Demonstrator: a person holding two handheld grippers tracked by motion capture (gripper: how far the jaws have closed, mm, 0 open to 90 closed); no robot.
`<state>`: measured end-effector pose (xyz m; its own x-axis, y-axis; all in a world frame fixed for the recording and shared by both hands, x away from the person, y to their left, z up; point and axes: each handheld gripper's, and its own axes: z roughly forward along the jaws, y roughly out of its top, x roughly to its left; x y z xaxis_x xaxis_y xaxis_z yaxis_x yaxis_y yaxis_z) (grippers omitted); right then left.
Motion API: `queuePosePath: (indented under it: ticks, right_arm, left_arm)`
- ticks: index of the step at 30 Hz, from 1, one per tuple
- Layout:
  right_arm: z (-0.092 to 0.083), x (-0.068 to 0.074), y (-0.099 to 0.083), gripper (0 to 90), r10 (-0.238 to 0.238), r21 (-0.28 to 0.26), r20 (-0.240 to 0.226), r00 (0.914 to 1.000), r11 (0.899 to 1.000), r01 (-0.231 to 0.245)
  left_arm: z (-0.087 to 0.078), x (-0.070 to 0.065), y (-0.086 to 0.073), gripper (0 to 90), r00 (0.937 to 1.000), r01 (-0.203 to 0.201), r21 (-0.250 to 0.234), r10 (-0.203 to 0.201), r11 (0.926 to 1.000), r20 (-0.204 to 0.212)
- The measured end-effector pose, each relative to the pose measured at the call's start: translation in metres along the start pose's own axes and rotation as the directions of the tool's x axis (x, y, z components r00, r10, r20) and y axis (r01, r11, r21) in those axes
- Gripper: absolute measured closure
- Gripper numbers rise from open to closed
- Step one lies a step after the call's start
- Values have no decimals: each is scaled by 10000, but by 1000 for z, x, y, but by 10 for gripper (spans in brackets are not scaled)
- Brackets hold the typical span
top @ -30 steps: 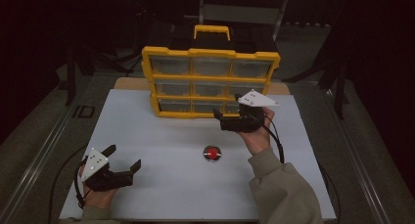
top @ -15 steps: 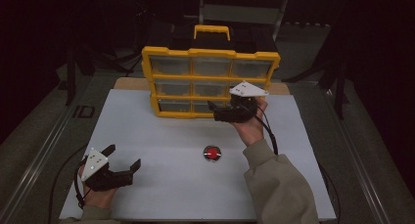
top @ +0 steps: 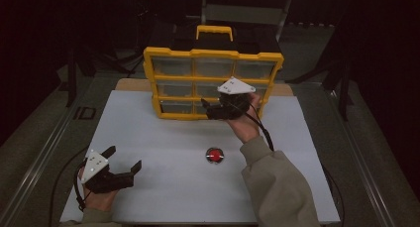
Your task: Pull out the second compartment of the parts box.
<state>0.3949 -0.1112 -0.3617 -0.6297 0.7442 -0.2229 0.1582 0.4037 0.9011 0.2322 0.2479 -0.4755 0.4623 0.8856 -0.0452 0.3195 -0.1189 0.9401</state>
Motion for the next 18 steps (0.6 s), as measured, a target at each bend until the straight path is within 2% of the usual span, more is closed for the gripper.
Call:
queuePosePath:
  ticks: [3,5,8,14,18]
  right_arm:
    - [3,2,3,88,-225,133,129,9997,9997,223]
    - [7,6,6,88,-820,372,430,9957,9961,805]
    - [9,9,9,88,-1390,559,638,9882,9892,1355]
    - [15,7,13,88,-1555,831,722,9852,9853,1494]
    - [19,8,15,88,-2045,1197,946,9743,9739,1928]
  left_arm:
    - [0,0,0,0,10000,-5,-11,5,10000,-6]
    - [-1,1,0,0,10000,8,-25,-8,10000,-17]
    - [-1,1,0,0,10000,24,-79,-24,10000,-79]
    - [-2,2,0,0,9999,39,-91,-40,10000,-93]
    - [-2,2,0,0,10000,44,-78,-45,10000,-81]
